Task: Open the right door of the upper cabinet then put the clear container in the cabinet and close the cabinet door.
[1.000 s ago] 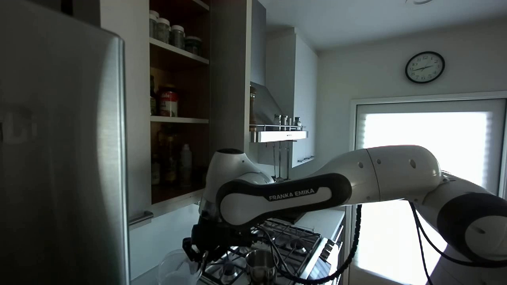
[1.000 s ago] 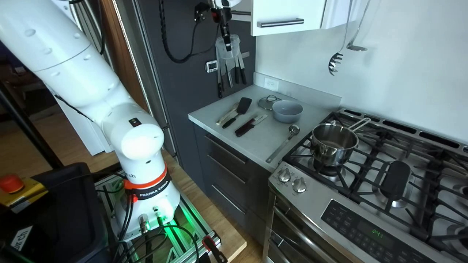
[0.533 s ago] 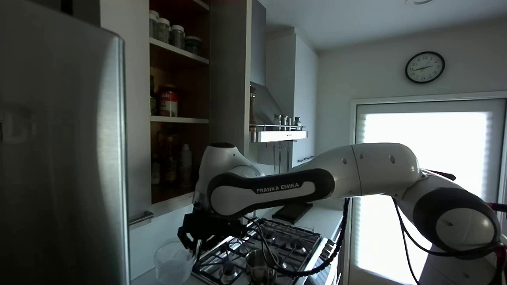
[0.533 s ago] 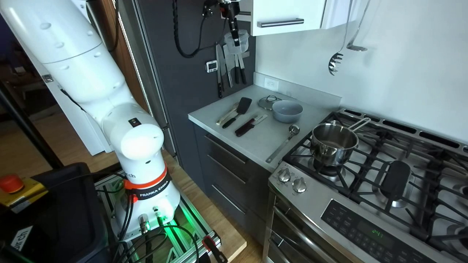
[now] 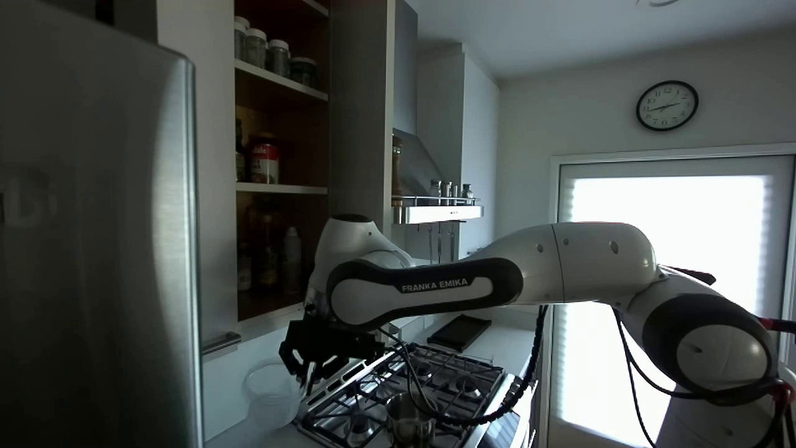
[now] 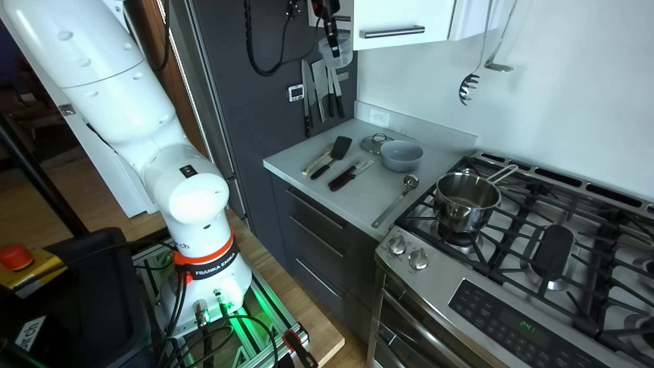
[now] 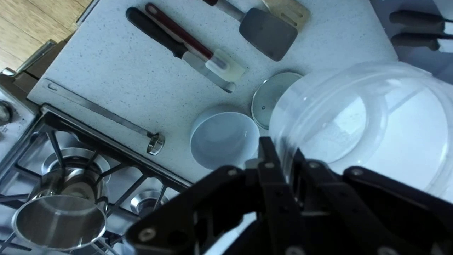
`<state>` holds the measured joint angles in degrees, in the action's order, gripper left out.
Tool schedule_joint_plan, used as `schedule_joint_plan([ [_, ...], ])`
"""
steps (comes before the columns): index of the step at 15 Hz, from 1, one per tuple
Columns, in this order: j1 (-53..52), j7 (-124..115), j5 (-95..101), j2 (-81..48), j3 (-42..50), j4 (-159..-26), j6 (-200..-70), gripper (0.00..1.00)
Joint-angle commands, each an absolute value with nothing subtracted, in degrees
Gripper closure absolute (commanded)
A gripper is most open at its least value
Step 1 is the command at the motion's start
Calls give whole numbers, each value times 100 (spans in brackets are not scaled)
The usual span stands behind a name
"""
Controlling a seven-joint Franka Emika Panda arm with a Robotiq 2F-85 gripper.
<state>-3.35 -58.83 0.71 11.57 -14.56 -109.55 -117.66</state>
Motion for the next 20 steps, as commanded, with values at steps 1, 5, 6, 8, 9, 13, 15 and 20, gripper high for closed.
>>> schedule_joint_plan([
  [1,-327,-6411,139,992,-1325,-10354,-11547,98],
  [5,-272,-7042,379,784,-1247,-9822,-11423,98],
  [6,-250,-7225,512,749,-1227,-9743,-11416,98],
  [8,-245,-7523,718,662,-1180,-9571,-11388,98],
  [9,-259,-7637,784,606,-1157,-9491,-11381,98],
  [13,-348,-7379,677,633,-1080,-9568,-11564,90],
  [15,-361,-7389,683,609,-1079,-9552,-11564,90],
  [20,-324,-7498,717,460,-1027,-9182,-11549,98],
])
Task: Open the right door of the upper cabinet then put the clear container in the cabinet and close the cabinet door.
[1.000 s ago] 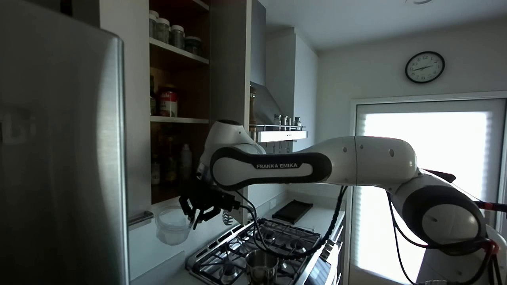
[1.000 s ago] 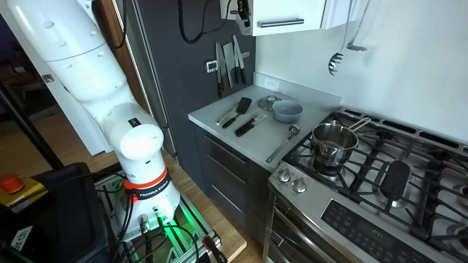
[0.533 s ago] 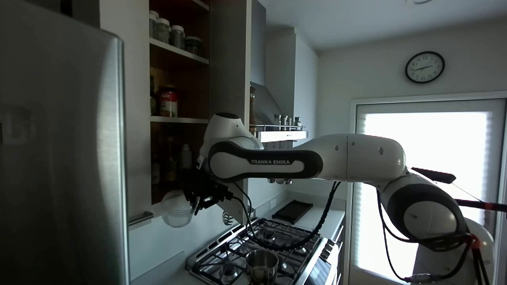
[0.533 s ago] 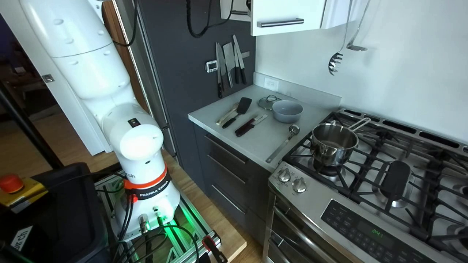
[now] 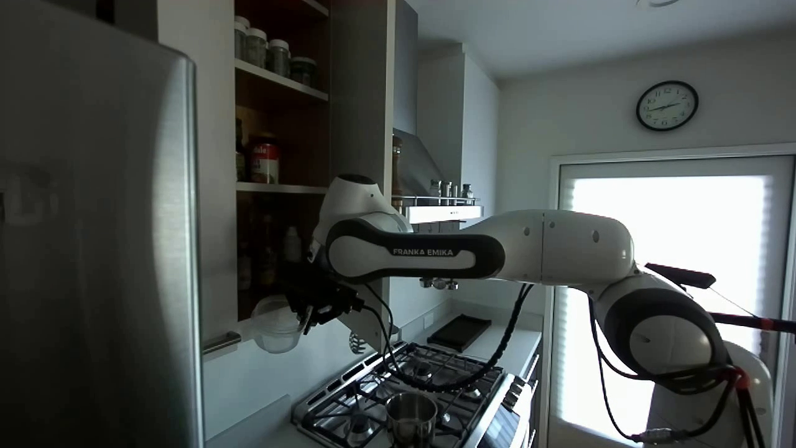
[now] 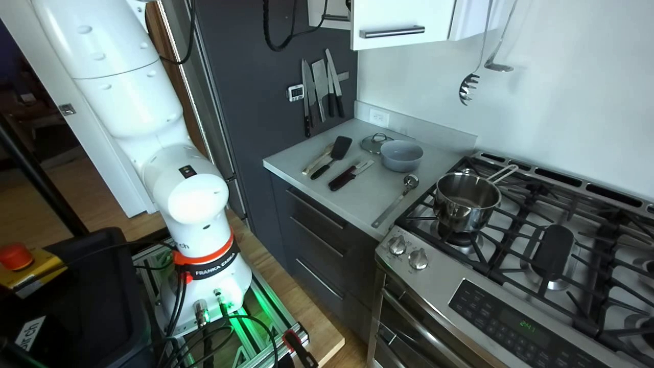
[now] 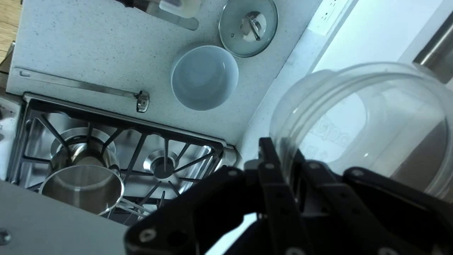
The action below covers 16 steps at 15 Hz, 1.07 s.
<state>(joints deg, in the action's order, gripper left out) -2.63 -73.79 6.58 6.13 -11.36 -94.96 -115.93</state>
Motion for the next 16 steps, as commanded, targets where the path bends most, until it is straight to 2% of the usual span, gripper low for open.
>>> schedule_joint_plan([
  [1,-321,-7547,730,412,-1014,-9090,-11564,98],
  [16,-435,-8324,1079,-687,-924,-7585,-11631,98],
])
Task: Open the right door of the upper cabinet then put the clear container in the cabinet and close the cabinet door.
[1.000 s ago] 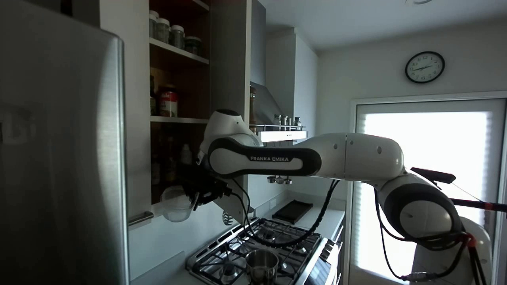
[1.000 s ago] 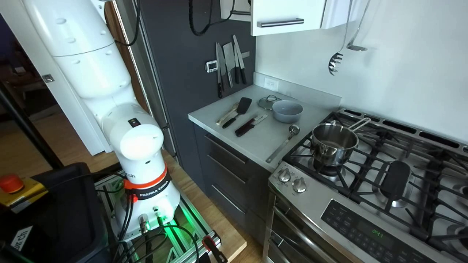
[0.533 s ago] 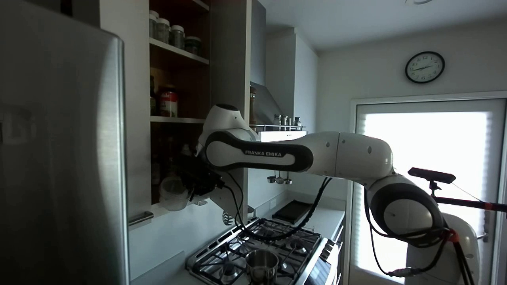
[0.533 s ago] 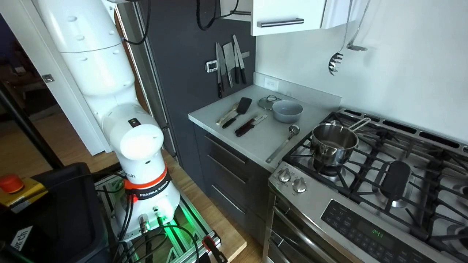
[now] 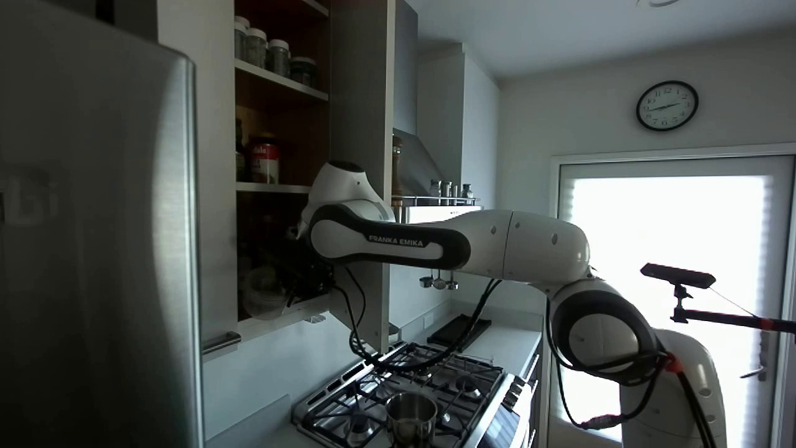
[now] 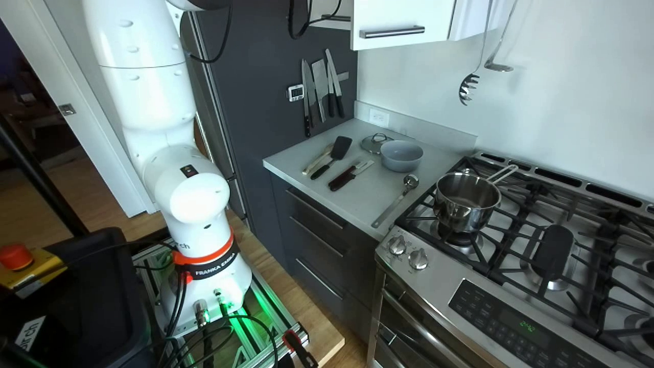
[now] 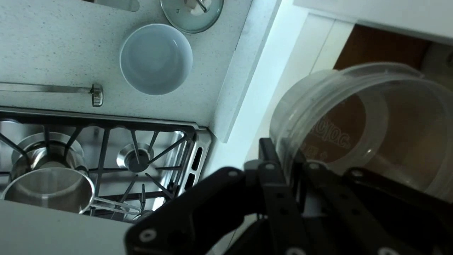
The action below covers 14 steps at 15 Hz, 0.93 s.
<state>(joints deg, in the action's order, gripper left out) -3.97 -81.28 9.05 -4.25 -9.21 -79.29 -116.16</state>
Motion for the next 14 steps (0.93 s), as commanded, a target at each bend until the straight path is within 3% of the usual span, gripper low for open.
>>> schedule_joint_plan([
  [1,-439,-8337,1100,-740,-922,-7517,-11627,98],
  [11,-495,-8431,1204,-1248,-914,-6921,-11655,95],
  [12,-502,-8434,1209,-1284,-911,-6880,-11645,85],
  [13,-508,-8444,1210,-1316,-909,-6840,-11641,64],
  [14,-514,-8444,1210,-1350,-906,-6804,-11631,60],
])
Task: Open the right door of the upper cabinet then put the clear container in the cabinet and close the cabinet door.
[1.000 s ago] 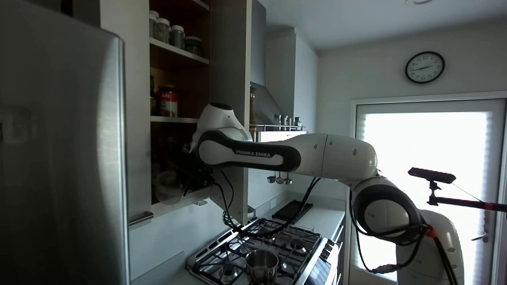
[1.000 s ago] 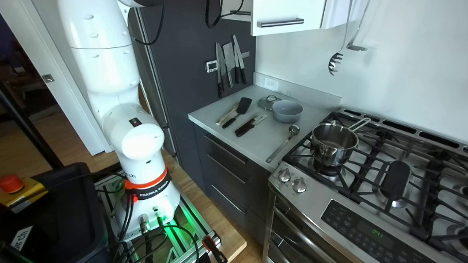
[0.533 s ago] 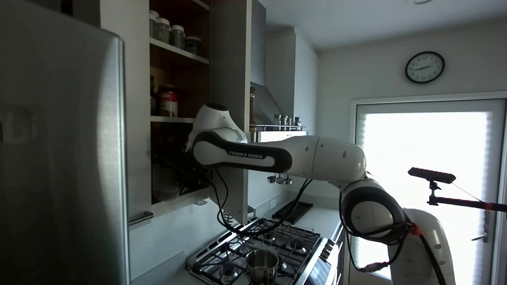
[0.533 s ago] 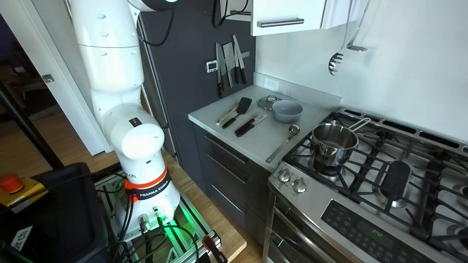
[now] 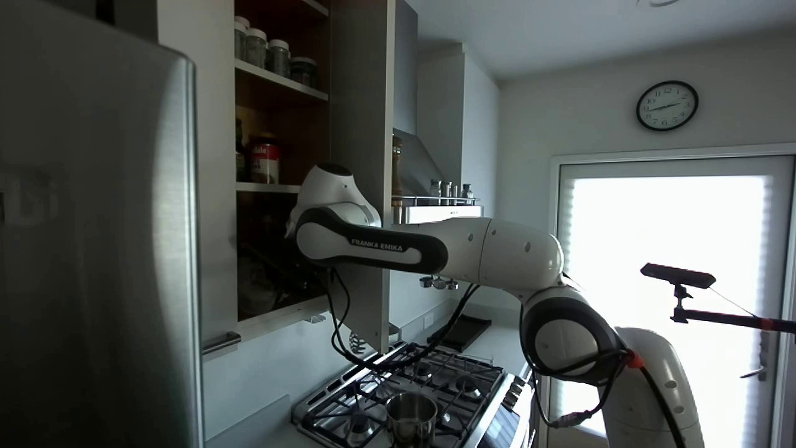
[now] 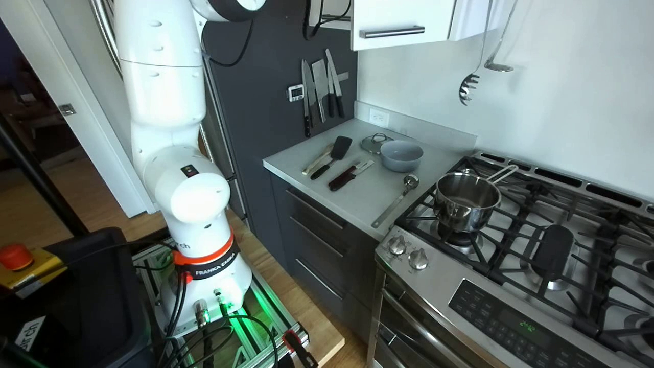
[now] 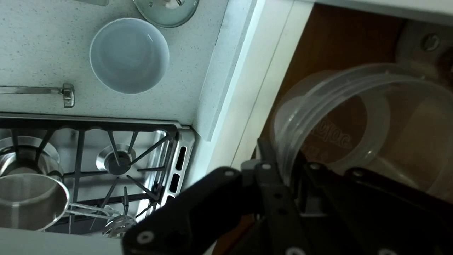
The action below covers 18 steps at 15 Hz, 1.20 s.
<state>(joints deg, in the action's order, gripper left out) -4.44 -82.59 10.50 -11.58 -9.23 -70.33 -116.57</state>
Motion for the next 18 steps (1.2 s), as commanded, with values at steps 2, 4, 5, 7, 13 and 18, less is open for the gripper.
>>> schedule_joint_plan([
  [2,-523,-8458,1214,-1402,-902,-6750,-11630,54],
  [4,-525,-8461,1210,-1437,-899,-6698,-11645,38],
  [5,-522,-8465,1202,-1442,-900,-6687,-11674,32],
  [7,-516,-8453,1179,-1442,-905,-6657,-11740,16],
  [13,-486,-8479,1111,-1227,-910,-6807,-12087,0],
  [18,-473,-8452,1114,-749,-917,-7219,-12288,0],
])
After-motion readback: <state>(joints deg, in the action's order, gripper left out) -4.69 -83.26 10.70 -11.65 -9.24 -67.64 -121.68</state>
